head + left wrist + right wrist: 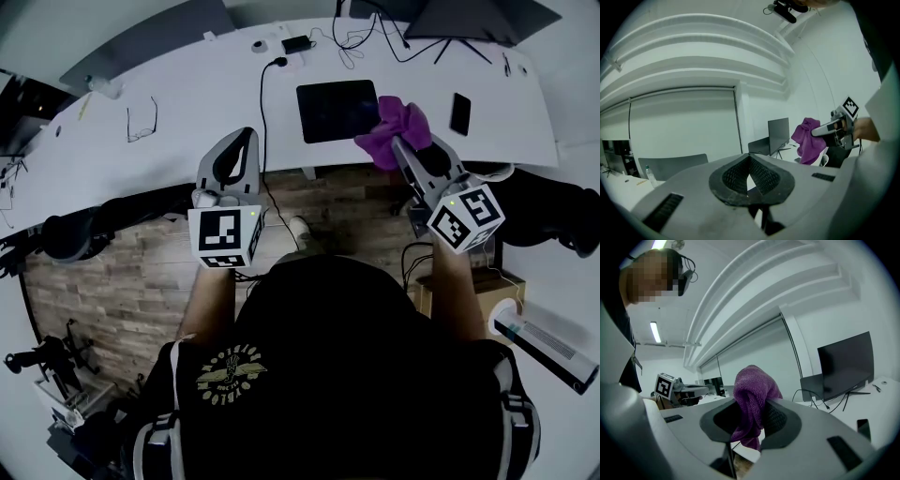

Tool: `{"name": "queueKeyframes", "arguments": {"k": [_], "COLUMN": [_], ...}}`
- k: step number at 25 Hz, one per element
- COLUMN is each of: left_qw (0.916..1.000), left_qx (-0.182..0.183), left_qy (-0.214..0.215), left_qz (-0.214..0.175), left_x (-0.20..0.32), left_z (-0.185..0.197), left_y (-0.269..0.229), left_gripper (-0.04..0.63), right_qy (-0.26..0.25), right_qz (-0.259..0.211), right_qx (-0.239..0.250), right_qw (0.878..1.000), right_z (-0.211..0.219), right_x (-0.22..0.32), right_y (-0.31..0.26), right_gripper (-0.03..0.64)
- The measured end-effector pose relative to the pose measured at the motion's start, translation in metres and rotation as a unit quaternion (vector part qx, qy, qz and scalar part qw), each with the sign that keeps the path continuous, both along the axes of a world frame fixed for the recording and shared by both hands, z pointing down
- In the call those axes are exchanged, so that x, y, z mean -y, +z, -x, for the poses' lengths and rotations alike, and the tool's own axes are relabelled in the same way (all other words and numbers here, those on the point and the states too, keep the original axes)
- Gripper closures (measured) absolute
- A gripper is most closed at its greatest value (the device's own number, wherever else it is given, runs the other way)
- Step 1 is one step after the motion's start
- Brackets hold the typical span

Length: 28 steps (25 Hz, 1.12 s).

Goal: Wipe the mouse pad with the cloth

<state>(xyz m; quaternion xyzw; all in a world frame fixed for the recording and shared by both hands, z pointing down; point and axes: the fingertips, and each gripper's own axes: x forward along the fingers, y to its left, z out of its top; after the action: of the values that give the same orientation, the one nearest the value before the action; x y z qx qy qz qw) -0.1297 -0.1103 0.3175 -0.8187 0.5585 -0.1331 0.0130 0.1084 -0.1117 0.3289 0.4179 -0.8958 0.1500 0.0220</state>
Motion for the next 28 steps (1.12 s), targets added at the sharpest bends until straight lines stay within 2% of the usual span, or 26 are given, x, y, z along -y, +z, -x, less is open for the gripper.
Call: {"name": "queueKeyframes", "arguments": {"k": [17, 28], "left_qw": [0.999, 0.9983], "left_qx": [-0.037, -0.041], "left_qy": [0.022, 0.041], "left_qz": [-0.013, -0.004], "left_x": [0.069, 0.07], "left_z": [0.076, 0.069], "left_y": [-0.003, 0.003], "left_gripper": [0.593, 0.594], "right_qy": [0.014, 0.034], "right_qz": [-0.007, -0.003], "right_qx": [-0.016, -0.017], "right_qw": [1.0, 0.999], "right_z": [0.082, 0.077], "right_x": [0.053, 0.049], "right_y": [-0.03, -0.027], "right_gripper": [0.506, 0.507]}}
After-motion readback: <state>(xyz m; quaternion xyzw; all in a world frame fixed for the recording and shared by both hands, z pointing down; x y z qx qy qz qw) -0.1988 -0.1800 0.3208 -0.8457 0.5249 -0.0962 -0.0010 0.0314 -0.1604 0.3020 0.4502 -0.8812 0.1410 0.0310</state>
